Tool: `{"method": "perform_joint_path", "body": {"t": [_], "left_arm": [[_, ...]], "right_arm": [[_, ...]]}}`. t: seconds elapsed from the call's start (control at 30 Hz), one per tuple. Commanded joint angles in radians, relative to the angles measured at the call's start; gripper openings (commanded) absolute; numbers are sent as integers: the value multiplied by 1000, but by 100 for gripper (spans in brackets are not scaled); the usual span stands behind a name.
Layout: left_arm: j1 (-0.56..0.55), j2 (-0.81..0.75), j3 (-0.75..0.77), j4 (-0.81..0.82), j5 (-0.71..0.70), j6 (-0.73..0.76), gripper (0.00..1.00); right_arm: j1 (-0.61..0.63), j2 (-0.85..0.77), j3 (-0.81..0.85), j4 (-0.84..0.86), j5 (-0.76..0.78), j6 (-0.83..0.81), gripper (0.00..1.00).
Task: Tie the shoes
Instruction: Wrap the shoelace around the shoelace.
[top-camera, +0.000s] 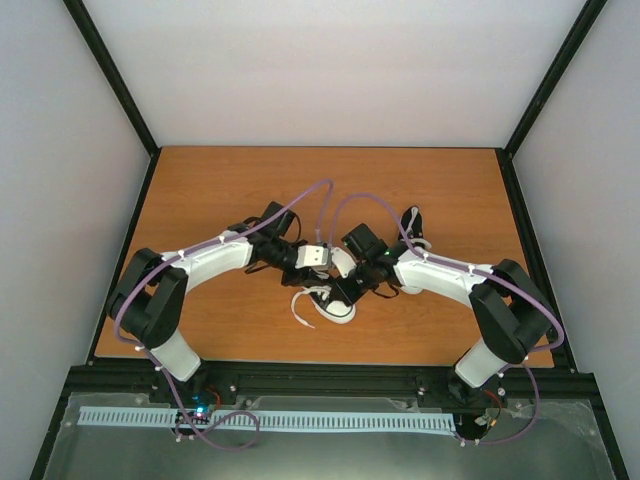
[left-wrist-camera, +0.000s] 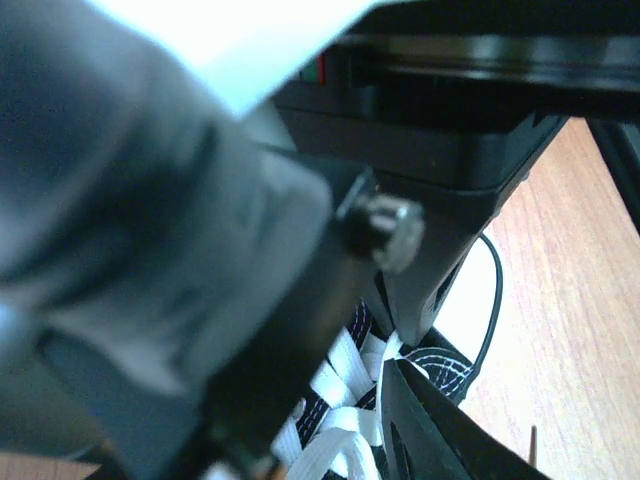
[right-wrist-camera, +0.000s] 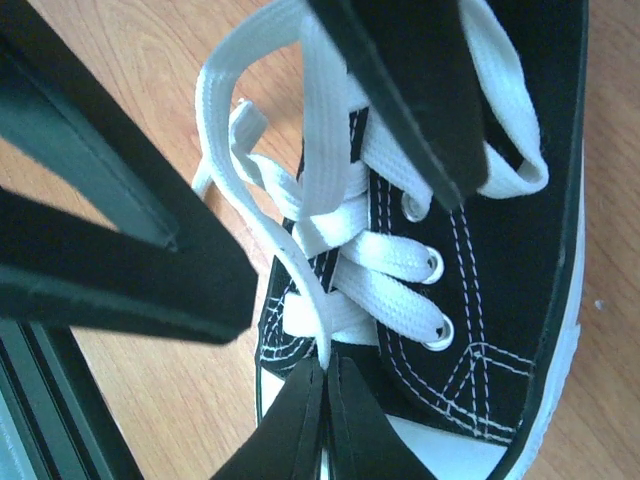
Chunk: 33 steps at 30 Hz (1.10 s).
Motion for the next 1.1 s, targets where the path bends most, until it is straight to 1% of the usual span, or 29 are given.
{"method": "perform_joint_path", "body": {"t": [0.0, 0.13, 0.3, 0.4, 0.47, 0.6, 0.67, 0.8, 0.97, 1.0, 1.07], "left_arm": [[-9, 8, -15, 50, -70, 46, 38], [-18, 10, -25, 42, -106, 90, 37], [-18, -16, -57, 22, -107, 169, 42], [-18, -30, -71, 54, -136, 143, 43], [-18, -47, -95, 104, -143, 106, 43], [-36, -56, -120, 146, -147, 76, 41], [-41, -51, -119, 154, -157, 59, 39], [-46, -40, -108, 159, -187, 47, 32], [-47, -35, -114, 136, -224, 140, 29], [-46, -36, -112, 133, -228, 143, 26], [-45, -33, -100, 114, -223, 147, 13]], "right_arm": [[8, 2, -8, 7, -34, -19, 3], [8, 1, -14, -4, -38, -20, 3], [8, -2, -18, -11, -53, -19, 3], [8, -20, -30, -12, -68, -15, 3], [8, -36, -47, 2, -73, -9, 3], [8, -11, -32, -2, -55, -17, 3], [8, -1, -27, 9, -56, -12, 3], [8, -5, -32, 18, -59, -5, 3], [8, -11, -34, 4, -48, -16, 3], [8, -12, -34, 2, -45, -20, 3], [8, -11, -31, 2, -45, -22, 3]]}}
